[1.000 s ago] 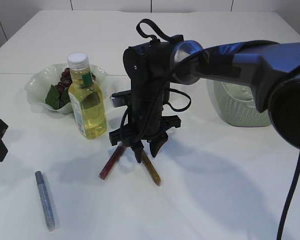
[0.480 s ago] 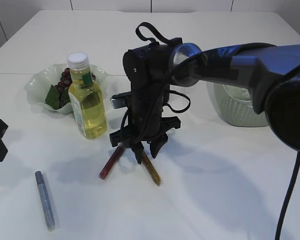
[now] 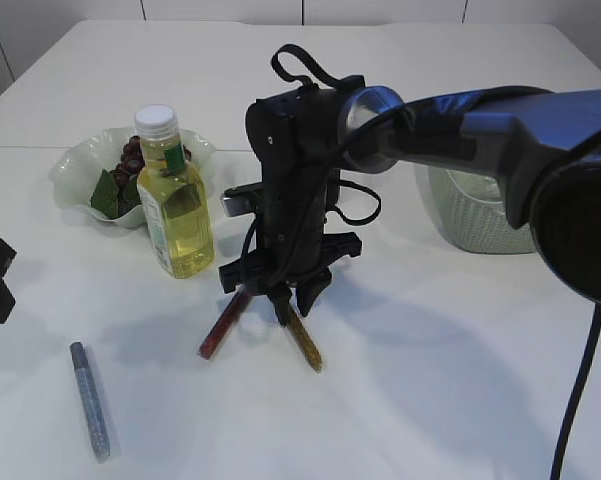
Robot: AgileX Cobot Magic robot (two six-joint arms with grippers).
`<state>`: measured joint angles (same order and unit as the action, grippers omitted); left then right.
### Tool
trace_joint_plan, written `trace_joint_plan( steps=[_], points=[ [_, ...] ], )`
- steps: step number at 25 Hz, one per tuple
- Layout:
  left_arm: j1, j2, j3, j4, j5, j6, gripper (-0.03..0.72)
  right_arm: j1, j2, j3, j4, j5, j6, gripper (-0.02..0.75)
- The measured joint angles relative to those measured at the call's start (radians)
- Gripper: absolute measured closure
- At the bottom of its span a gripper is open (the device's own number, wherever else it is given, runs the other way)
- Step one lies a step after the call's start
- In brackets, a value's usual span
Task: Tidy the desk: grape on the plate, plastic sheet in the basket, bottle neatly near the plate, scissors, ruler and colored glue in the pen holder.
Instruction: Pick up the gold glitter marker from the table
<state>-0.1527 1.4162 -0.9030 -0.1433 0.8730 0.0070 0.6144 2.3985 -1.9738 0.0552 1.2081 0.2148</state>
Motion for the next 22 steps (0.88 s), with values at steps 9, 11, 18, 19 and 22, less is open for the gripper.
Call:
trace_joint_plan(
  steps=[9,11,18,19,22],
  points=[
    [0.0,0.0,0.0,0.0,-0.002,0.0,0.379,0.0,0.002,0.0,0.0,-0.002,-0.002,0.513],
    [0.0,0.0,0.0,0.0,-0.002,0.0,0.379,0.0,0.002,0.0,0.0,-0.002,-0.002,0.514],
    [0.0,0.0,0.0,0.0,-0.002,0.0,0.379,0.0,0.01,0.0,0.004,-0.006,-0.003,0.514],
    [0.0,0.0,0.0,0.0,-0.004,0.0,0.379,0.0,0.012,0.0,0.006,-0.006,-0.003,0.515],
    [0.0,0.0,0.0,0.0,-0.004,0.0,0.379,0.0,0.014,-0.011,0.008,-0.006,-0.006,0.549]
  ],
)
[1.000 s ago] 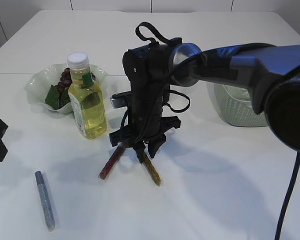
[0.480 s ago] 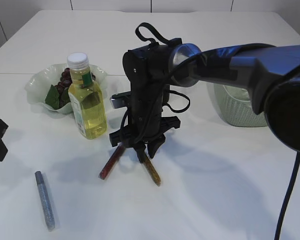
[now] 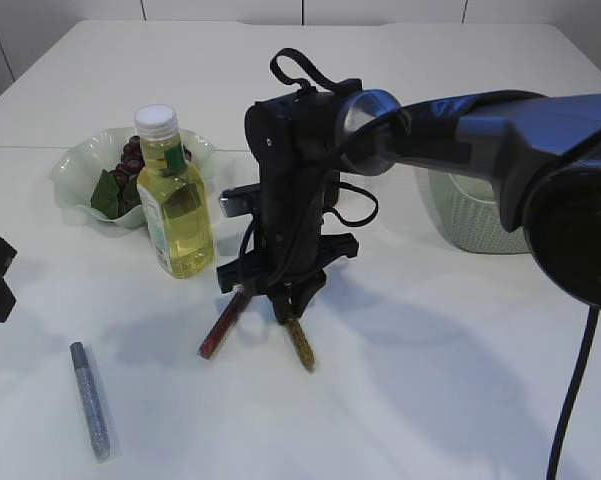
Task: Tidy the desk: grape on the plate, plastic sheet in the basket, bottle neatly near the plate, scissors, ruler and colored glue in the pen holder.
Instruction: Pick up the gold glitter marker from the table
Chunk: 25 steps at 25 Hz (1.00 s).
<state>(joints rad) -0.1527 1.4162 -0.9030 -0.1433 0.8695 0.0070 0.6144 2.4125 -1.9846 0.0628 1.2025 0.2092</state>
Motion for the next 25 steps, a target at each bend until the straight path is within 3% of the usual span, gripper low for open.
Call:
trace_joint_plan(
  steps=[6,25],
  points=[
    [0.0,0.0,0.0,0.0,0.0,0.0,0.379,0.0,0.0,-0.03,0.002,0.0,0.0,0.628],
    [0.0,0.0,0.0,0.0,-0.001,0.0,0.379,-0.002,-0.004,-0.034,0.042,0.012,-0.07,0.635]
  ],
)
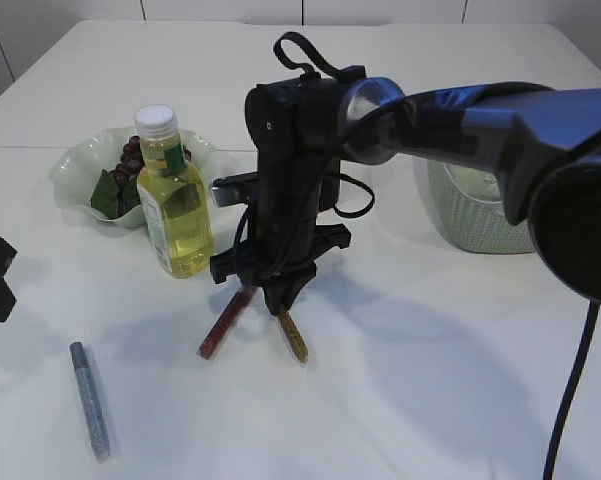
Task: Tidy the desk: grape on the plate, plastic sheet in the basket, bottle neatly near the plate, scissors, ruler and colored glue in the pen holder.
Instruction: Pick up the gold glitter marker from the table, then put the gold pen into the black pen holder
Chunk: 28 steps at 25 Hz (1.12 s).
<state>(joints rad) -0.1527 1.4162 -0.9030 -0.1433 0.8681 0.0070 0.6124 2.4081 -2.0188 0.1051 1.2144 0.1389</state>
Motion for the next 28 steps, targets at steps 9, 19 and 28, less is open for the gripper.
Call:
trace_joint_plan(
  steps=[9,19,28],
  points=[
    [0.0,0.0,0.0,0.0,0.0,0.0,0.379,-0.108,-0.122,-0.002,0.101,0.004,-0.063,0.636],
    [0.0,0.0,0.0,-0.002,0.022,0.0,0.379,-0.374,-0.203,-0.008,0.585,0.006,-0.363,0.636],
    [0.0,0.0,0.0,-0.004,0.1,0.0,0.379,-0.465,-0.203,-0.009,0.945,-0.148,-0.775,0.636]
  ],
)
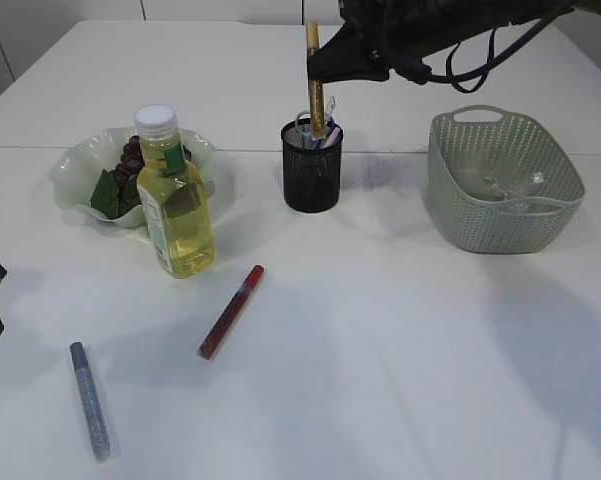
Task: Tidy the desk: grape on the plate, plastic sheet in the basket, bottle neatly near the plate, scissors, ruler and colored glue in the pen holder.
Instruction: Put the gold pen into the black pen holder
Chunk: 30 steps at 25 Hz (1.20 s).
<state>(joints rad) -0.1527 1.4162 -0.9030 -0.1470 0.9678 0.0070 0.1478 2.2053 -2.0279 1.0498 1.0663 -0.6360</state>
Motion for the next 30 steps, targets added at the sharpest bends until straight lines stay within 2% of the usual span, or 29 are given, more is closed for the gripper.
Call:
trace_joint_plan(
  steps=[9,22,26,30],
  points=[
    [0.0,0.0,0.0,-0.024,0.013,0.0,0.379,0.0,0.004,0.0,0.134,-0.22,-0.396,0.636],
    [0.0,0.0,0.0,-0.067,0.009,0.0,0.379,0.0,0.134,0.0,0.413,-0.251,-0.885,0.636],
    [0.0,0.0,0.0,-0.067,0.009,0.0,0.379,0.0,0.183,-0.002,0.519,-0.259,-0.972,0.636],
    [0.0,0.0,0.0,-0.068,0.007,0.0,0.379,0.003,0.214,-0.002,0.543,-0.267,-1.013,0.61]
  ],
)
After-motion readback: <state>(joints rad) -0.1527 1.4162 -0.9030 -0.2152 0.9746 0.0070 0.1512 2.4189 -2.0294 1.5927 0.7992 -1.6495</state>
